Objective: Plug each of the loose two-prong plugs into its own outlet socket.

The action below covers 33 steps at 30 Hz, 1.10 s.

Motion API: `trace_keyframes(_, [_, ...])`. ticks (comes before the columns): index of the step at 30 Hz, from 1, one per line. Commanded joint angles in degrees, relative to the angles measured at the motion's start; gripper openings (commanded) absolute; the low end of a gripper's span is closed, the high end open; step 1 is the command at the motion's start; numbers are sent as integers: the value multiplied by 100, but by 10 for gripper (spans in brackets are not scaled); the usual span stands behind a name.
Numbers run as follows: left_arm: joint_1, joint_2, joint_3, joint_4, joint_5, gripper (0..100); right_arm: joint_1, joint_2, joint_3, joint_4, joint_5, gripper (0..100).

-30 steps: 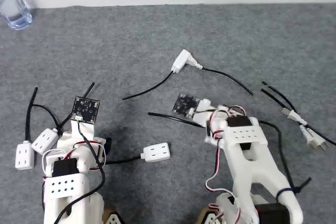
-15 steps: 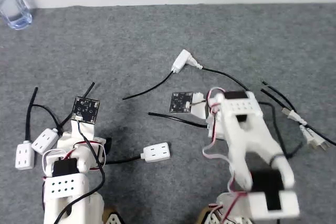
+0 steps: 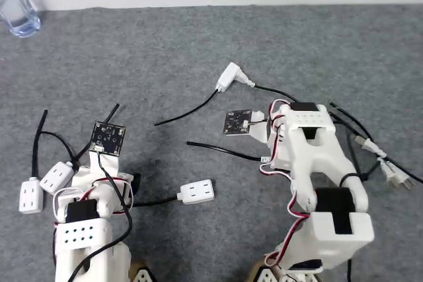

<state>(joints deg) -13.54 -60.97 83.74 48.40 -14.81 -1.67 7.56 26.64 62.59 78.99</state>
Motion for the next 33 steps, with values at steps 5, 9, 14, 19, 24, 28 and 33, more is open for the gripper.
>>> trace_keyframes(5, [35, -79, -13, -123, -53, 254, 198, 462, -308, -242, 264, 192])
trace_keyframes(9, [35, -79, -13, -123, -53, 254, 127, 567, -440, -277, 264, 144])
trace_keyframes(14, [35, -79, -13, -123, -53, 254, -40, 532, -589, -198, 264, 133])
trace_keyframes(19, [35, -79, -13, -123, -62, 254, -136, 549, -615, -136, 237, 134])
trace_keyframes(24, [35, -79, -13, -123, -62, 254, -154, 523, -633, 92, -26, 234])
trace_keyframes(28, [35, -79, -13, -123, -62, 254, -286, 479, -624, 75, -53, 223])
trace_keyframes(33, [26, -79, -13, -123, -62, 254, -497, 497, -624, 48, 220, 174])
